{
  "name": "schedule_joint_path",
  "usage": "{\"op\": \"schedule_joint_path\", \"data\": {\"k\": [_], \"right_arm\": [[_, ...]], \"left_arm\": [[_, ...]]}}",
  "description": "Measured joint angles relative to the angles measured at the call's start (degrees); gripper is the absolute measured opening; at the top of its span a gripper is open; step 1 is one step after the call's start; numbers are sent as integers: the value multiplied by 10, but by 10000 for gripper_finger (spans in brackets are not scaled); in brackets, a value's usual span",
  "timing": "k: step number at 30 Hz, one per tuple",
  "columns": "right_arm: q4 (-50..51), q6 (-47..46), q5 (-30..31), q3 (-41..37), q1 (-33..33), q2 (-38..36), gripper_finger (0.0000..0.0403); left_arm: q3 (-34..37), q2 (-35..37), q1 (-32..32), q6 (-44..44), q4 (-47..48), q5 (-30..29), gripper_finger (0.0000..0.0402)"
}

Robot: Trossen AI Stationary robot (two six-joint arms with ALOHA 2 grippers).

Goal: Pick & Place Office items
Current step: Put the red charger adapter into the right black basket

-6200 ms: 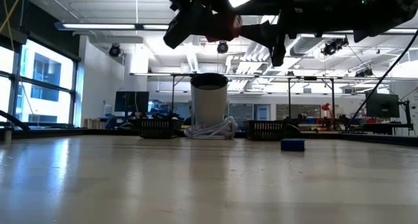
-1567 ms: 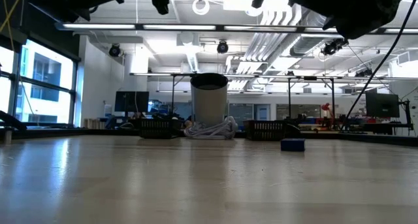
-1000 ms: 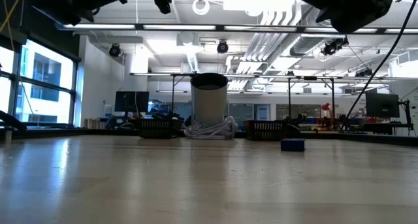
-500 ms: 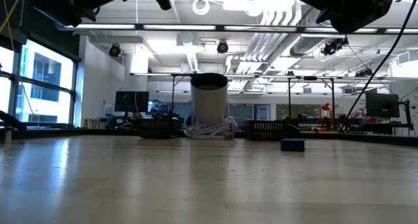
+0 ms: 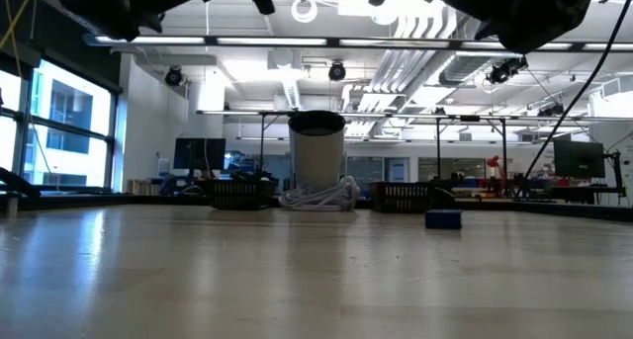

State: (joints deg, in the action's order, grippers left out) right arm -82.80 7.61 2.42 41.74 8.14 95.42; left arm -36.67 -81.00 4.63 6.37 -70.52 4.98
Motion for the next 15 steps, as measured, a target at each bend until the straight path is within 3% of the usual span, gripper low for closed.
{"op": "schedule_joint_path", "data": {"k": [15], "right_arm": [[-1,-1,-5,0,0,6,104]], "left_arm": [[-13,-3,0,-1,-5,13,275]]}}
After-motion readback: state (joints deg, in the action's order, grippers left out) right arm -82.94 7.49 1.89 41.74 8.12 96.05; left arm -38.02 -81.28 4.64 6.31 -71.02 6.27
